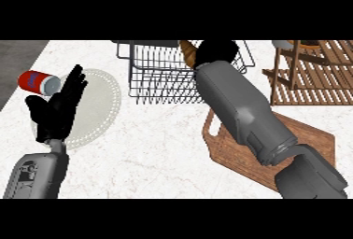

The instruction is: Pick the croissant from the cutting board and place it in the basket

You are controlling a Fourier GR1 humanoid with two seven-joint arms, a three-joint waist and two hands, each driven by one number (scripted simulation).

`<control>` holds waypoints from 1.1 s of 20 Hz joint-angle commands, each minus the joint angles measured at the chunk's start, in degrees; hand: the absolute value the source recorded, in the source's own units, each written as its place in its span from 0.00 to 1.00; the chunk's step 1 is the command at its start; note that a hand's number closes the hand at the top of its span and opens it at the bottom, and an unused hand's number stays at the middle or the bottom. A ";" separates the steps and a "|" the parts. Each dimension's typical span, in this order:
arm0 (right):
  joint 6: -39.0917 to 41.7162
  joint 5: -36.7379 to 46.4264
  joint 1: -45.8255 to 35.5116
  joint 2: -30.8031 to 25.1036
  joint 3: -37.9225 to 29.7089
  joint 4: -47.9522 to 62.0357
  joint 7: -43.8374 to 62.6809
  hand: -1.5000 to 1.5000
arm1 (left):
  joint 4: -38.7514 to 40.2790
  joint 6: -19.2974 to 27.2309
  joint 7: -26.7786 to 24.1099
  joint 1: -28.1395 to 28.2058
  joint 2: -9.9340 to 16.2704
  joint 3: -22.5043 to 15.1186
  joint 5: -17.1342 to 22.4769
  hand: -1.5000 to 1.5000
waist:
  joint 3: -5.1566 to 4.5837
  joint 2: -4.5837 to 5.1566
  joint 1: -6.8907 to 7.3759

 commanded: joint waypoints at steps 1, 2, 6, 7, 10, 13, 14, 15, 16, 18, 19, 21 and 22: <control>-0.33 -1.86 0.44 0.64 -1.26 1.99 8.10 1.00 | -0.88 -1.12 2.17 -1.83 1.86 1.12 0.94 0.50 | 0.17 0.57 0.07; 1.57 -2.44 -0.51 0.64 -1.03 1.61 9.97 1.00 | 0.36 0.62 -0.51 0.25 -0.96 -0.93 -0.86 0.50 | 0.11 0.65 0.56; -4.66 -2.43 1.81 0.64 -0.43 1.19 12.08 0.00 | 2.45 -1.13 -1.20 0.32 0.97 1.53 1.07 0.50 | 0.09 0.57 0.16; -4.54 -1.92 0.69 0.63 -0.16 1.69 11.80 0.00 | 0.06 0.13 -0.32 0.91 -1.15 -0.68 -0.06 0.50 | 0.14 0.35 -0.06; -12.65 -0.38 1.04 0.63 0.96 -1.18 10.23 0.00 | 1.49 0.24 0.67 -1.46 0.31 0.91 0.23 0.50 | 0.17 0.27 -0.93; -18.96 0.97 0.63 0.63 1.03 -2.32 10.50 0.00 | 2.52 0.21 -1.84 -0.16 0.45 0.99 -0.32 0.50 | 0.14 0.29 -1.18; -20.94 1.15 0.06 0.63 0.33 -2.66 10.66 0.00 | 1.60 0.00 -0.12 0.52 -0.28 0.53 0.31 0.50 | 0.18 -0.13 -1.83; -21.79 1.18 -1.11 0.63 -0.11 -2.96 11.91 0.00 | 1.09 0.49 -0.67 0.57 0.41 1.29 0.07 0.50 | 0.17 -0.26 -1.60; -24.28 1.43 -0.97 0.63 -0.49 -3.52 11.68 0.00 | 0.54 0.91 -0.05 0.31 -0.37 0.47 -0.31 0.50 | 0.21 -0.44 -2.15; -27.17 2.04 -3.49 0.63 -1.60 -3.86 13.29 0.00 | 1.06 1.62 0.90 -1.28 0.82 2.00 -0.26 0.50 | 0.20 -0.69 -3.06; -29.62 2.12 -3.04 0.63 -2.14 -4.44 13.93 0.00 | 0.33 1.64 0.68 1.00 -0.02 1.18 -0.49 0.50 | 0.22 -1.11 -3.16; -33.54 3.04 -3.53 0.63 -3.18 -3.76 15.38 0.00 | 0.79 1.45 1.44 -0.08 0.97 2.14 -0.09 0.50 | 0.20 -1.14 -4.05; -33.72 3.43 -4.03 0.63 -3.49 -3.16 16.68 0.00 | -0.03 1.29 0.48 1.87 0.22 1.39 -0.23 0.50 | 0.17 -1.34 -3.83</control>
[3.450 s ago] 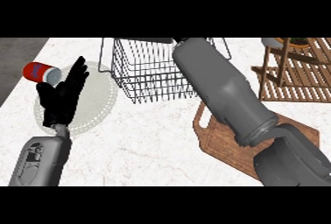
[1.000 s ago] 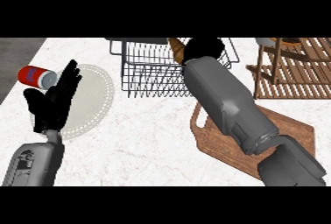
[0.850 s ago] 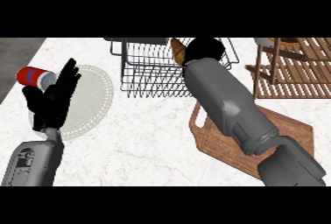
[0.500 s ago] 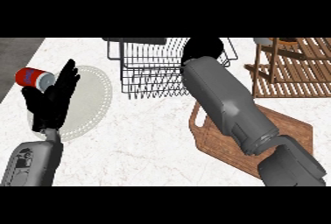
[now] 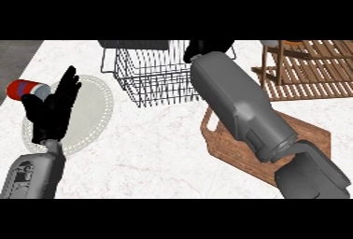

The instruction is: Pick the croissant from the cutting board and place it in the basket

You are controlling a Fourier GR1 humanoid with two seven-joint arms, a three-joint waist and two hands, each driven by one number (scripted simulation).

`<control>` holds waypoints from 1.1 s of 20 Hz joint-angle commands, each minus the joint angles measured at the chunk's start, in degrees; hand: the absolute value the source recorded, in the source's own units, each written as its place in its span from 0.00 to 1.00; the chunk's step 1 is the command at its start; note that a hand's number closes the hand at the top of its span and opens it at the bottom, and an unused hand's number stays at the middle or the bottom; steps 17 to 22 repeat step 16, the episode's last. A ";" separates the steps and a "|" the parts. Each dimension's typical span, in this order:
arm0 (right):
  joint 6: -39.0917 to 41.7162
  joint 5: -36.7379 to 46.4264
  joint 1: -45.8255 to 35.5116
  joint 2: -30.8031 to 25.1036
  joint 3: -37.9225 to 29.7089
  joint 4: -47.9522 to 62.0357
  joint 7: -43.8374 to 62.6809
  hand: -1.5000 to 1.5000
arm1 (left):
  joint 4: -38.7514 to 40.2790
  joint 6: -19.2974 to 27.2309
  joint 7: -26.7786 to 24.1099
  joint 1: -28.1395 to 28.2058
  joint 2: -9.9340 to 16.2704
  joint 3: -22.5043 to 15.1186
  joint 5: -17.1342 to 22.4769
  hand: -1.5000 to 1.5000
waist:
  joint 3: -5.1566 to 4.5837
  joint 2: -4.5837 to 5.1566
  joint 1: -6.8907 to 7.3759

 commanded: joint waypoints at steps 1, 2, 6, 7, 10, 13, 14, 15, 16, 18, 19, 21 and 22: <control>-14.15 1.09 -0.73 0.78 -2.05 -1.02 13.90 0.00 | 0.21 0.94 0.28 0.57 0.66 0.61 -0.86 0.50 | 0.03 -0.50 -1.96; -15.76 1.35 0.06 0.78 -2.27 -1.23 14.44 0.00 | -0.58 -1.17 -0.36 2.94 1.17 1.34 1.17 0.50 | -0.01 -0.91 -1.51; -22.71 1.91 3.15 0.78 -4.57 -2.25 12.71 0.00 | -0.46 0.94 -0.18 3.84 1.25 2.33 0.10 0.50 | 0.08 -1.65 -4.26; -23.01 1.31 2.37 0.78 -4.96 -3.58 13.46 0.00 | 0.35 0.96 -0.58 3.72 0.31 1.72 0.10 0.50 | 0.00 -1.67 -3.91; -25.38 1.26 6.58 0.79 -4.61 -5.89 12.37 0.00 | -0.98 0.74 -0.16 4.47 0.54 1.89 0.44 0.50 | 0.02 -1.97 -3.70; -26.57 1.86 9.55 0.79 -3.74 -9.27 11.00 0.00 | -0.13 0.32 -0.72 4.58 1.78 3.19 0.84 0.50 | -0.01 -2.16 -4.87; -26.48 1.39 10.13 0.80 -3.54 -10.94 10.49 0.00 | 0.43 0.61 0.58 2.39 2.05 3.18 0.67 0.50 | 0.00 -2.29 -5.47; -28.71 2.10 12.15 0.80 -3.98 -11.83 9.46 0.00 | -0.68 -0.50 -1.50 6.99 2.35 3.72 1.30 0.50 | 0.01 -2.38 -5.20; -28.11 2.59 11.91 0.80 -3.39 -13.13 9.79 0.00 | 0.32 -0.35 -1.21 6.04 2.38 4.24 1.66 0.50 | -0.05 -2.59 -5.89; -28.11 2.59 11.91 0.80 -3.39 -13.13 9.79 0.00 | 0.32 -0.35 -1.21 6.04 2.38 4.24 1.66 0.50 | -0.05 -2.59 -5.89; -28.11 2.59 11.91 0.80 -3.39 -13.13 9.79 0.00 | 0.32 -0.35 -1.21 6.04 2.38 4.24 1.66 0.50 | -0.05 -2.59 -5.89; -28.11 2.59 11.91 0.80 -3.39 -13.13 9.79 0.00 | 0.32 -0.35 -1.21 6.04 2.38 4.24 1.66 0.50 | -0.05 -2.59 -5.89; -28.11 2.59 11.91 0.80 -3.39 -13.13 9.79 0.00 | 0.32 -0.35 -1.21 6.04 2.38 4.24 1.66 0.50 | -0.05 -2.59 -5.89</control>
